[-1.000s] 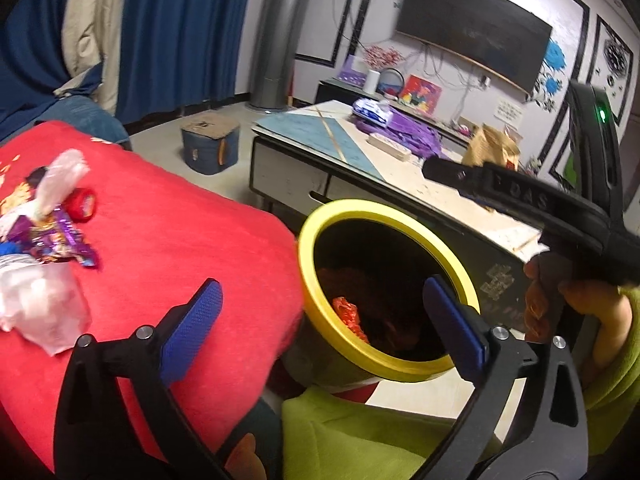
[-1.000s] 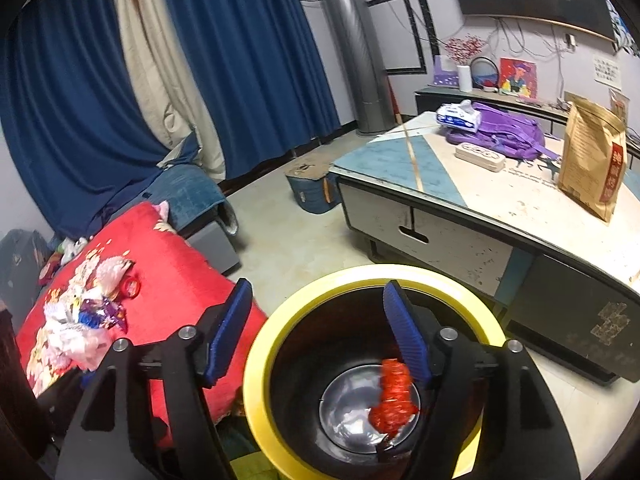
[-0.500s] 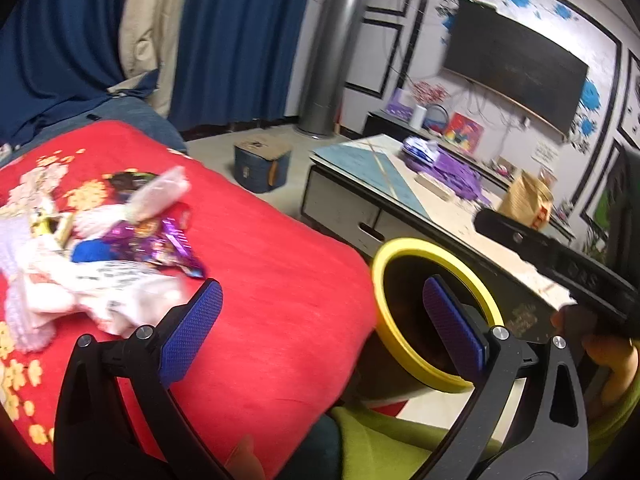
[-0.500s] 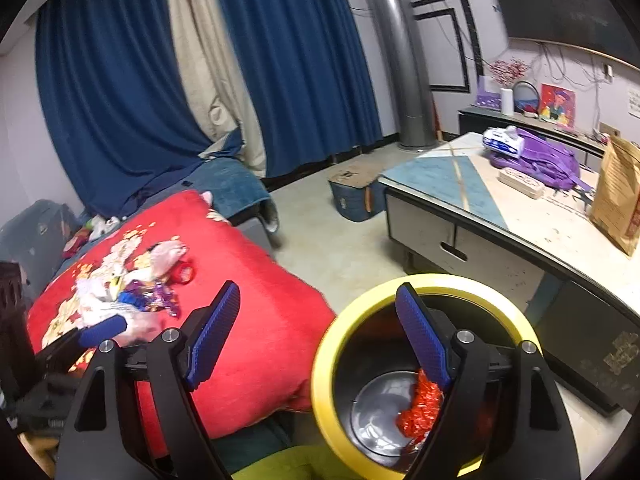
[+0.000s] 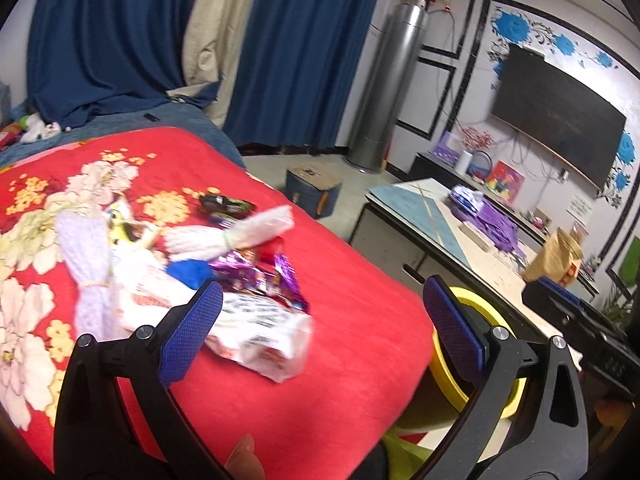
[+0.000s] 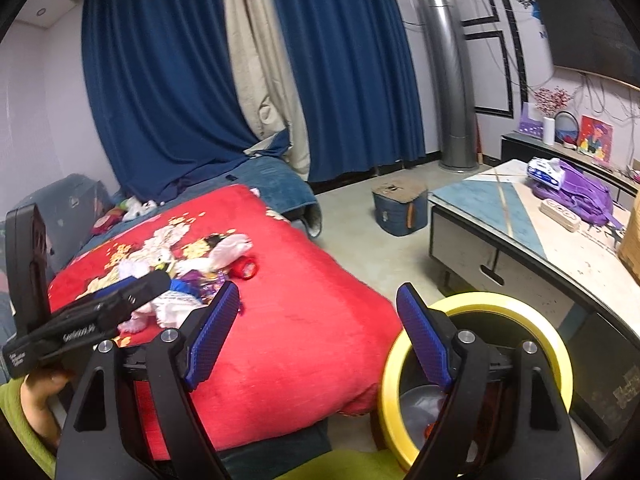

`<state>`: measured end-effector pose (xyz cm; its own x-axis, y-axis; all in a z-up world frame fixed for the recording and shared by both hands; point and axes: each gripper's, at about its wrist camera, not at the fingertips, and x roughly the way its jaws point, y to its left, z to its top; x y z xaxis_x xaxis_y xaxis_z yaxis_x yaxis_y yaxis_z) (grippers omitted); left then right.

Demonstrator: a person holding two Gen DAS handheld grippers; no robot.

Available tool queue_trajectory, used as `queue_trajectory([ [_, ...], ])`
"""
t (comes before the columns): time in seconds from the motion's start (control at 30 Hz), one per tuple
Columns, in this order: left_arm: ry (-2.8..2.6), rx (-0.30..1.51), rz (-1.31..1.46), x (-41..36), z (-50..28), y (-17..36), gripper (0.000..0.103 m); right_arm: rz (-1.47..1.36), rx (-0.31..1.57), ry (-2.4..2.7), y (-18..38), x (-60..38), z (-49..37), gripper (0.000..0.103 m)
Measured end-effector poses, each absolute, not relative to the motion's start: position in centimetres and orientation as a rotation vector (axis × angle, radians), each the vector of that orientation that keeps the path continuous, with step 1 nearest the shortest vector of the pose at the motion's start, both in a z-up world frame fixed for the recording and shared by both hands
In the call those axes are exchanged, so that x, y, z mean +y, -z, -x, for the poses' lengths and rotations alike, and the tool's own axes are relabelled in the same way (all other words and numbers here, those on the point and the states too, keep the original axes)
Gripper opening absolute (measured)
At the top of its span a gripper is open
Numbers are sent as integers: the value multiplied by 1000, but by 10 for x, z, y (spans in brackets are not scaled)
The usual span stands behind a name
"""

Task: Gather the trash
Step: 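Move both open tools back over the trash on the bedspread, then grasp the white foam net with the left tool while the right tool grasps the white printed bag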

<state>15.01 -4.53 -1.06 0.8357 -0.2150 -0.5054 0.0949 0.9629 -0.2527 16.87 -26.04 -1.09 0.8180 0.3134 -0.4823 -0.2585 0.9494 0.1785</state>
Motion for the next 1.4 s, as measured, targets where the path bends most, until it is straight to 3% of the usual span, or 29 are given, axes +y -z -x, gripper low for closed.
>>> queue_trajectory([
  [0.77,-45,456,290,40,-144,-10,92,0,581,-504,17,-159,-176,79],
  [0.83,-60,457,297,47,-145,-9,92,12,586,-525,19,-147,-179,79],
  [0.93,-79,463,304,55,-147,-7,92,31,590,-545,22,-135,-183,88],
  [1.4,-180,538,376,103,-162,25,92,93,698,-584,58,-99,-220,88],
])
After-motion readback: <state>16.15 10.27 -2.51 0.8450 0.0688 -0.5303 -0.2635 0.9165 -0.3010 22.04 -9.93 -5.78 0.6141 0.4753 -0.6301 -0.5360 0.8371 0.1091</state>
